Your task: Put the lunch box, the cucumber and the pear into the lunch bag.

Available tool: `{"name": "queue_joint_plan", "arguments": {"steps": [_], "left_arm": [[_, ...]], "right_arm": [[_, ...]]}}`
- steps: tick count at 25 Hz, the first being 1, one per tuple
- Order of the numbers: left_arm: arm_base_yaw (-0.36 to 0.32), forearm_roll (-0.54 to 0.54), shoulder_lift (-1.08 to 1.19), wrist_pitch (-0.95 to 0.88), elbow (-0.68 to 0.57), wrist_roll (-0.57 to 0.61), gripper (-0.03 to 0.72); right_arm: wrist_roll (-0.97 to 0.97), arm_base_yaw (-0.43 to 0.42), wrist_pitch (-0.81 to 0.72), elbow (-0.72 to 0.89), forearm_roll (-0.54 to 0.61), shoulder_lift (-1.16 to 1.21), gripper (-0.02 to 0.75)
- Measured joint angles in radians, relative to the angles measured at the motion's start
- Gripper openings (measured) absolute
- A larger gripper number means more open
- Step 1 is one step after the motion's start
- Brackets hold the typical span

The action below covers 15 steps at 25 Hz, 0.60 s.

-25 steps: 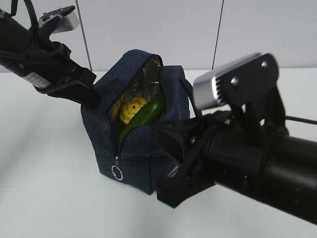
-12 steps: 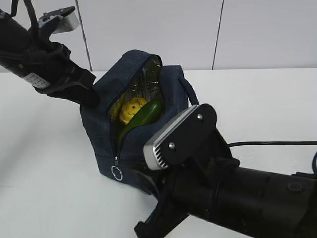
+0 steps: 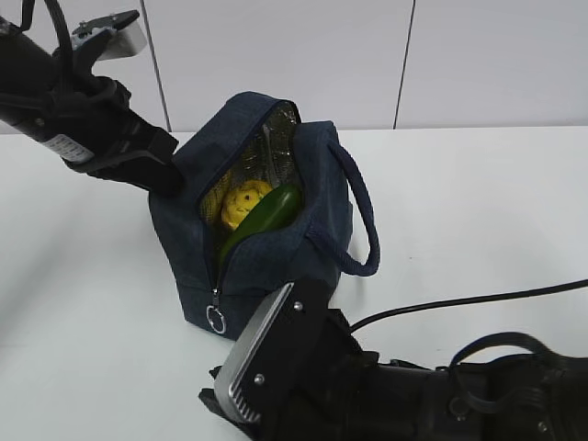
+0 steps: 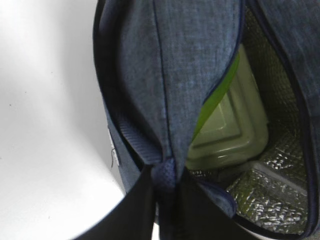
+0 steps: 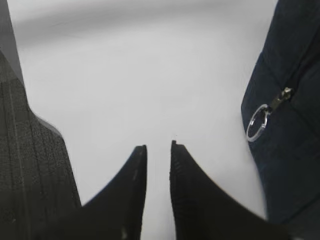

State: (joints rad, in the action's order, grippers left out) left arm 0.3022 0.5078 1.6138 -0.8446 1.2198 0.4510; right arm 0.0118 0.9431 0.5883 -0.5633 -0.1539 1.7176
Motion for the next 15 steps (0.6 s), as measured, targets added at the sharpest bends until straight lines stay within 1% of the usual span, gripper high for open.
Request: {"name": "queue_joint_plan", "arguments": {"steps": [1, 2, 3, 5, 6, 7, 8, 11, 15], "left_arm": [[0.0, -0.001, 0.0, 0.0, 0.0, 0.0, 0.018], [0.0, -0.001, 0.0, 0.001, 0.0, 0.0, 0.018], [0.0, -0.001, 0.0, 0.001, 0.0, 0.0, 0.018], [0.0, -0.001, 0.0, 0.001, 0.0, 0.0, 0.018], [0.0, -0.001, 0.0, 0.001, 0.0, 0.0, 0.018], [0.0, -0.001, 0.0, 0.001, 0.0, 0.0, 0.018], [0.0, -0.001, 0.0, 0.001, 0.0, 0.0, 0.018], [0.0, -0.001, 0.0, 0.002, 0.0, 0.0, 0.018], [0.0, -0.001, 0.0, 0.002, 0.0, 0.001, 0.018]], "right_arm": [[0.015, 0.0, 0.013, 0.0, 0.0, 0.007, 0.179], [0.062, 0.0, 0.027, -0.002, 0.014, 0.022, 0.218], [0.101, 0.0, 0.035, -0.006, 0.038, 0.033, 0.238], [0.17, 0.0, 0.038, -0.015, 0.122, 0.053, 0.265], [0.17, 0.0, 0.038, -0.015, 0.122, 0.053, 0.265], [0.213, 0.0, 0.044, -0.027, 0.189, 0.068, 0.274], [0.237, 0.0, 0.046, -0.04, 0.226, 0.081, 0.278], [0.257, 0.0, 0.046, -0.06, 0.248, 0.104, 0.279], [0.269, 0.0, 0.047, -0.096, 0.321, 0.144, 0.279]]}}
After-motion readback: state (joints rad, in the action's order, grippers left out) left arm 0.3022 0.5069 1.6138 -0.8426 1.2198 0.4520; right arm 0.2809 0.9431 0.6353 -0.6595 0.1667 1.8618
